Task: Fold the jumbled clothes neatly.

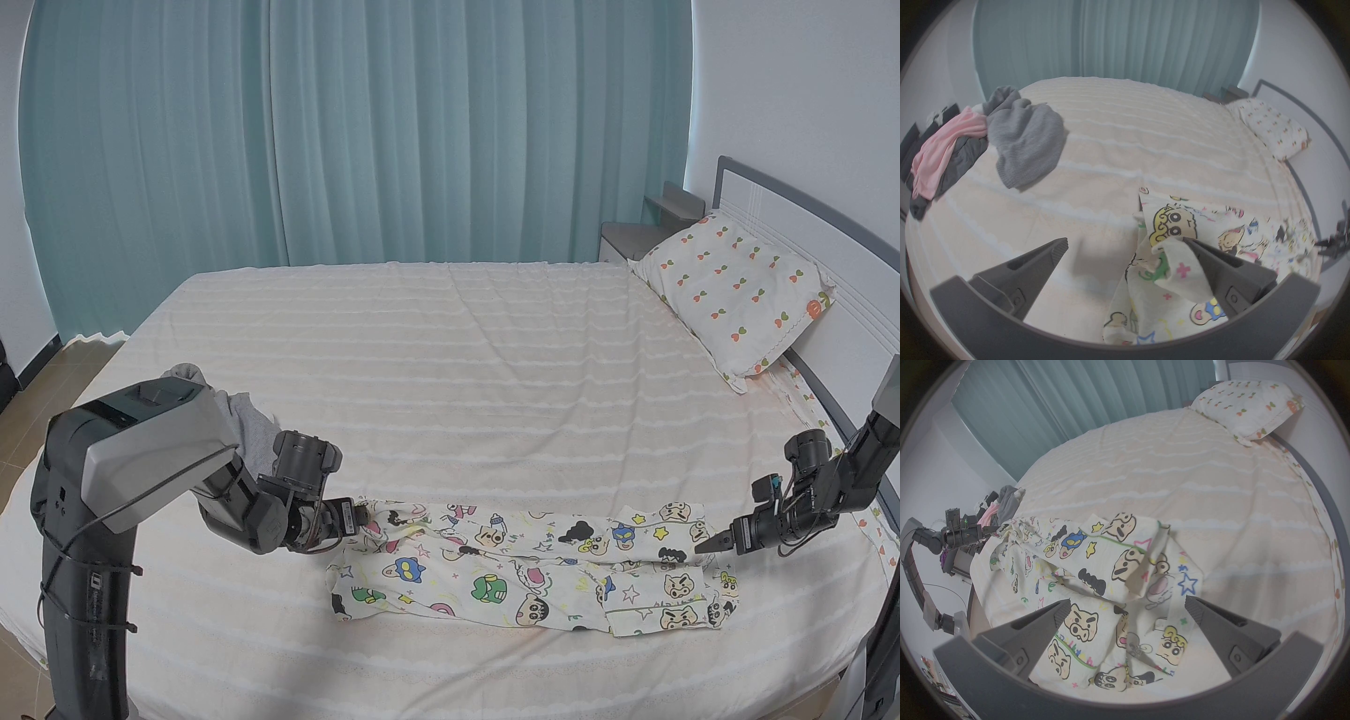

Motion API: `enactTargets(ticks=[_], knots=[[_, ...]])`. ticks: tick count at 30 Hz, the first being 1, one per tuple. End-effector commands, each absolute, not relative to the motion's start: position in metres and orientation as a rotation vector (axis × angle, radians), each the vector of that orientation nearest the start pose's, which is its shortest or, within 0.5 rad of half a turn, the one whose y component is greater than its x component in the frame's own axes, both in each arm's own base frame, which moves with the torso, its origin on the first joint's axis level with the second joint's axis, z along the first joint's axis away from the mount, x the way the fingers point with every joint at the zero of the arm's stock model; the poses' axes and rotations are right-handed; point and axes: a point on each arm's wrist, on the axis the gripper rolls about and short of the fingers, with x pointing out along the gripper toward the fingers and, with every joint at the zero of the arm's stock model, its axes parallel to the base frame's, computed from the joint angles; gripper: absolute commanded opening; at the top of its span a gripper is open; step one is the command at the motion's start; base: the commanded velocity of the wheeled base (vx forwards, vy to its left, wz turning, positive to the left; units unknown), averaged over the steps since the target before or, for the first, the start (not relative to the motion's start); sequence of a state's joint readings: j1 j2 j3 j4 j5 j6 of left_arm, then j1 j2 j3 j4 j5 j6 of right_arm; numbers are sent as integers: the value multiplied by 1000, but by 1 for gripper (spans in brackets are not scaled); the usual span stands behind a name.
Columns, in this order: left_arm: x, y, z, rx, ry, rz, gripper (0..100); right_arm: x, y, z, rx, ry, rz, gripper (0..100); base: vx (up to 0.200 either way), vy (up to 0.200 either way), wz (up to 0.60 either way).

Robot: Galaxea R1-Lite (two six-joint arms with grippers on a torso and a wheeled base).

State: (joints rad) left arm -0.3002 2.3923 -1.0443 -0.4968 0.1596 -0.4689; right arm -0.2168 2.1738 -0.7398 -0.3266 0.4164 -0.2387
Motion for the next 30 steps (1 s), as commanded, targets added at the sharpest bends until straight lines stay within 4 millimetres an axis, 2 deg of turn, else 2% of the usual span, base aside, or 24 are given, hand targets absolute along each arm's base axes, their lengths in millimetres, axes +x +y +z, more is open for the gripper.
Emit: enactTargets(ticks=[1,6,11,13,17,20,22,25,30], knots=[[380,-98,2,-337,777,109,100,292,-56,18,119,972,303,100,0,0,0],[382,-86,-2,-348,786,140,100,288,-50,19,142,976,330,100,0,0,0],[382,-88,-3,-349,789,122,100,292,-44,26,233,947,370,100,0,0,0],[381,-96,1,-375,784,58,100,294,-42,28,260,936,401,100,0,0,0],[375,-128,1,-410,821,-61,100,300,-32,29,298,934,429,100,0,0,0],[377,-144,-2,-427,821,-83,100,310,-22,29,380,946,433,100,0,0,0],[380,-151,-9,-467,830,-77,100,325,-13,26,453,948,407,100,0,0,0],[383,-156,-25,-472,854,-55,100,339,-2,12,510,953,381,100,0,0,0],[379,-153,-43,-402,905,-46,100,355,12,-22,454,998,283,100,0,0,0]])
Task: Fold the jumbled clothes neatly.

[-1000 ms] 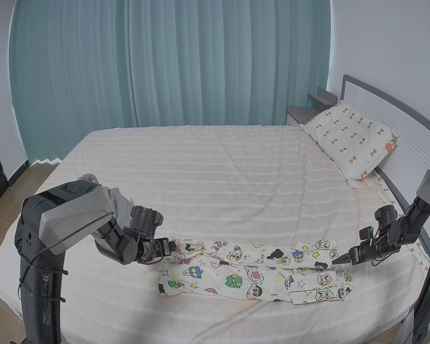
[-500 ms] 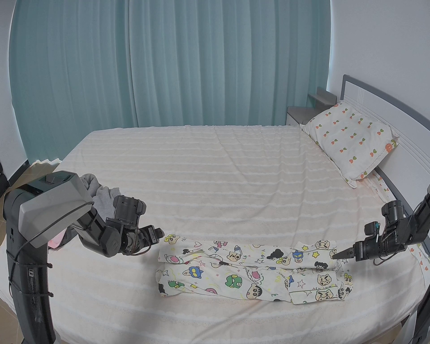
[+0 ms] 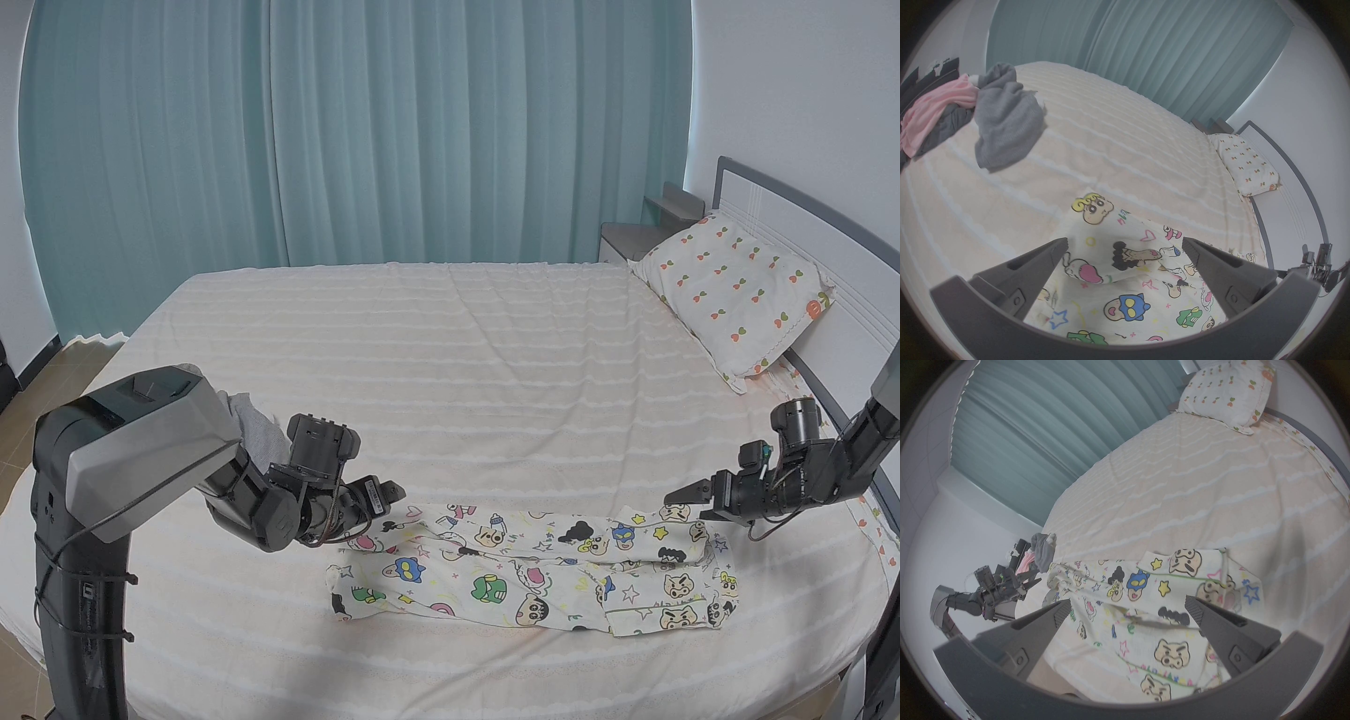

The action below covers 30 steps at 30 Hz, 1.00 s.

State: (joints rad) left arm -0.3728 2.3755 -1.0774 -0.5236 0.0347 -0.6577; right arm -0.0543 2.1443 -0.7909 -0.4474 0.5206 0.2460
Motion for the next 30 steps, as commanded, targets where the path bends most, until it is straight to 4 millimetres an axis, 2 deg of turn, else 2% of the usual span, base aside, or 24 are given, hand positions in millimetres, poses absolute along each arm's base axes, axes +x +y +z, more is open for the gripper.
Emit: enactTargets(ticks=[1,3,7,15,21,24,25,27,30], knots=[[378,-152,-48,-358,926,-46,100,356,12,-27,442,1005,273,100,0,0,0],[376,-149,-54,-279,943,-23,100,357,12,-34,435,1019,264,100,0,0,0],[374,-147,-58,-234,959,2,100,354,11,-37,412,1037,253,100,0,0,0],[366,-141,-63,-93,1051,45,100,360,5,-57,276,1050,158,100,0,0,0],[369,-136,-57,-86,1031,73,100,359,1,-53,271,1042,133,100,0,0,0],[371,-126,-30,-155,979,92,100,350,-6,-36,280,1015,122,100,0,0,0],[371,-125,-28,-163,975,95,100,349,-7,-35,282,1011,121,100,0,0,0],[366,-118,-5,-252,945,89,100,338,-10,-13,290,972,119,100,0,0,0],[353,-111,19,-335,941,37,100,324,-15,9,305,924,120,100,0,0,0]])
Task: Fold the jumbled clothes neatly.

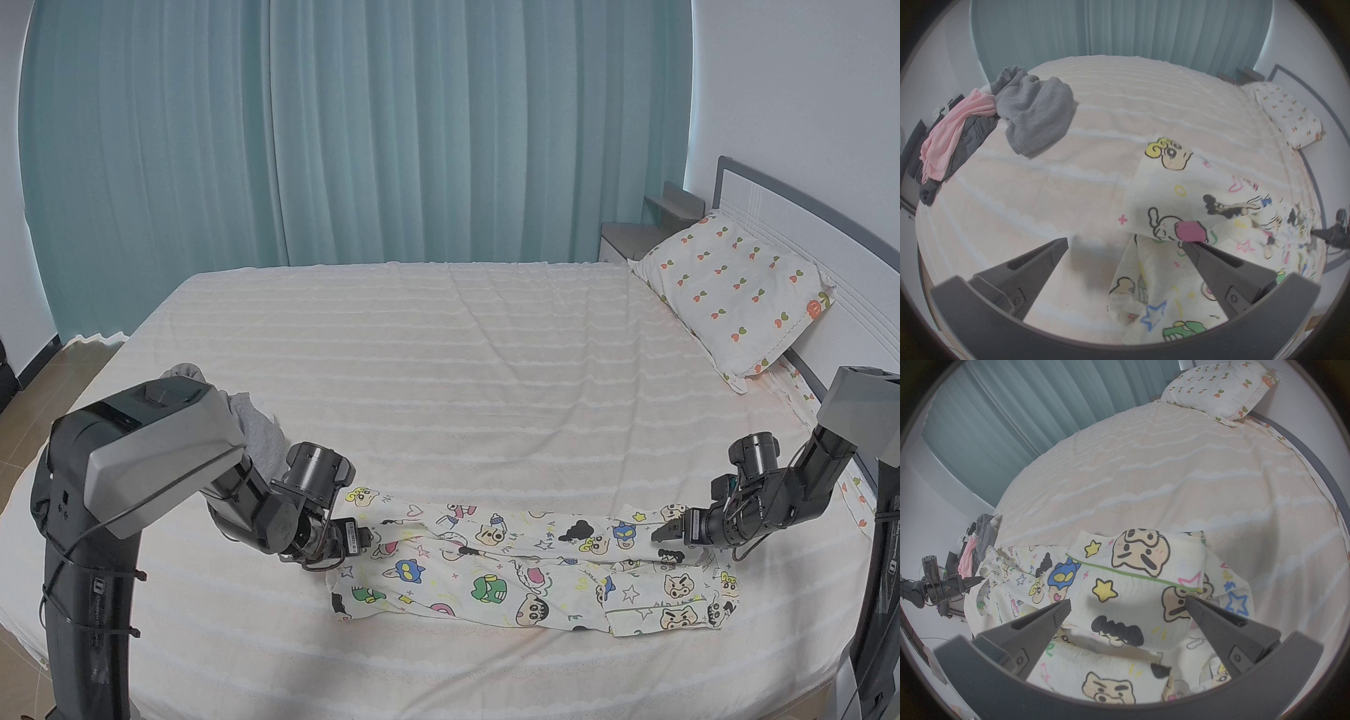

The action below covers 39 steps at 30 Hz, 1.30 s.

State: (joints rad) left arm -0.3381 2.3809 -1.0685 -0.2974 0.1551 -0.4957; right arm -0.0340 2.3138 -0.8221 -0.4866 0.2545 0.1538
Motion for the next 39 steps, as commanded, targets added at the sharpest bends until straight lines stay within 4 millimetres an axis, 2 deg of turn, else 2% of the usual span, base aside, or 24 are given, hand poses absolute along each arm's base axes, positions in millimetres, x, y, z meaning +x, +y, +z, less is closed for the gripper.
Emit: enactTargets(ticks=[1,5,10,14,19,25,30,39], knots=[[347,-110,27,-364,946,7,100,318,-17,16,315,907,125,100,0,0,0],[322,-107,40,-434,962,-45,100,284,-16,28,347,861,123,100,0,0,0],[304,-105,29,-484,936,-49,100,255,-10,24,418,775,109,100,0,0,0],[299,-111,22,-554,890,-72,100,249,-6,15,431,723,122,100,0,0,0],[293,-120,17,-608,889,-150,100,239,-2,16,425,698,151,100,0,0,0],[292,-124,12,-618,905,-149,100,237,8,15,466,717,169,100,0,0,0],[293,-124,3,-611,928,-132,100,238,9,15,489,719,163,100,0,0,0],[292,-123,1,-626,935,-120,100,238,9,12,492,739,155,100,0,0,0]])
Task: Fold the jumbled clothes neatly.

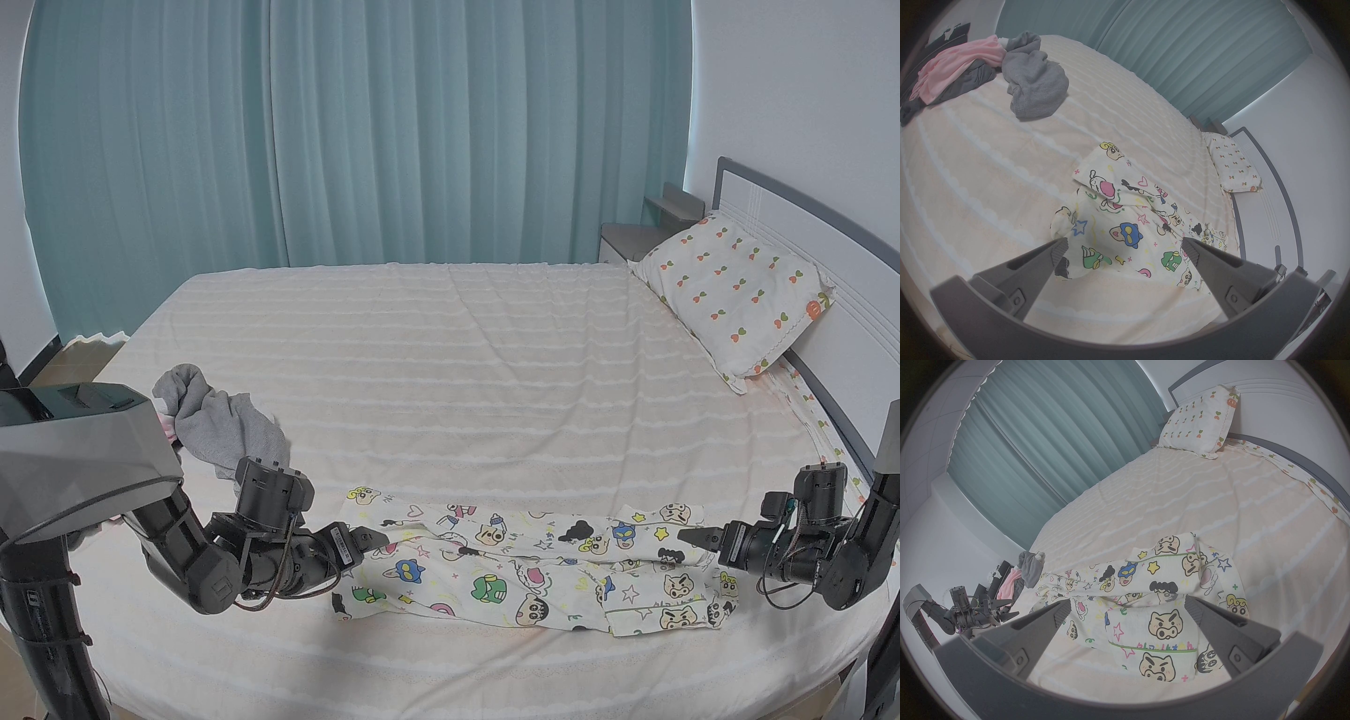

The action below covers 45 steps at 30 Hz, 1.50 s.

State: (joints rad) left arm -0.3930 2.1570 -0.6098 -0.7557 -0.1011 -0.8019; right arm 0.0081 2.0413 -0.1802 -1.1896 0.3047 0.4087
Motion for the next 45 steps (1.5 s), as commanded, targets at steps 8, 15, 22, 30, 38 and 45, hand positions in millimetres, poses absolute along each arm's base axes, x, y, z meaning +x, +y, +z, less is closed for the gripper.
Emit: enactTargets(ticks=[8,15,22,30,38,45], knots=[[291,-124,0,-627,941,-121,100,240,5,1,498,776,128,100,-125,0,0],[291,-124,-2,-623,946,-117,100,244,1,-7,503,790,105,100,-200,0,0],[286,-125,-4,-631,900,-155,100,256,-28,-20,519,788,18,100,0,0,0],[311,-135,-13,-711,827,-114,100,246,-9,-24,473,841,86,100,0,0,0],[345,-160,-8,-645,905,105,100,245,-9,-23,470,842,89,100,0,0,0],[376,-160,-16,-586,836,143,100,243,-8,-23,470,843,91,100,0,0,0]])
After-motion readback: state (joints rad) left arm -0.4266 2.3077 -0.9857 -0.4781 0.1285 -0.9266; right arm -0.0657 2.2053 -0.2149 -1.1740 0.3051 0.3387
